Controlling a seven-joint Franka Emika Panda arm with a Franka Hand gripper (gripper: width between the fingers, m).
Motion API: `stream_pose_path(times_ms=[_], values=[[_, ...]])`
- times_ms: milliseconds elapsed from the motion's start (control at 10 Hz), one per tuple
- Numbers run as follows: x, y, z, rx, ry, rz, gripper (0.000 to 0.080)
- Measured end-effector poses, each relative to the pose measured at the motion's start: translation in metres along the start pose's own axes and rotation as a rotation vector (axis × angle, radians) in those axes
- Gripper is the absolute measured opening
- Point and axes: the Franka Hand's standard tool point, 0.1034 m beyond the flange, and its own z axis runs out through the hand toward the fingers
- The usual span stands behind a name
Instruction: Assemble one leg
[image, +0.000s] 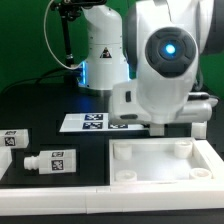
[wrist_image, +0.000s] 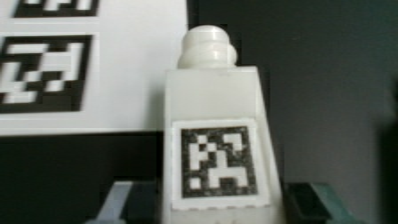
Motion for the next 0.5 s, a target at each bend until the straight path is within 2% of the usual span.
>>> stream_pose_path(times_ms=[100,300,400,500], values=[[0.0,-0.002,-0.032,0.029,-0.001,0.004,0.0284],[-0.001,-0.016,-0.083,0.028,0.033,-0.005,0.0284],[0.006,-0.023,-0.103,0.025,0.138,-0.02,0.0284],[0.005,-0.022,-0.098,0.029,0.203,-0.017,0.0285]])
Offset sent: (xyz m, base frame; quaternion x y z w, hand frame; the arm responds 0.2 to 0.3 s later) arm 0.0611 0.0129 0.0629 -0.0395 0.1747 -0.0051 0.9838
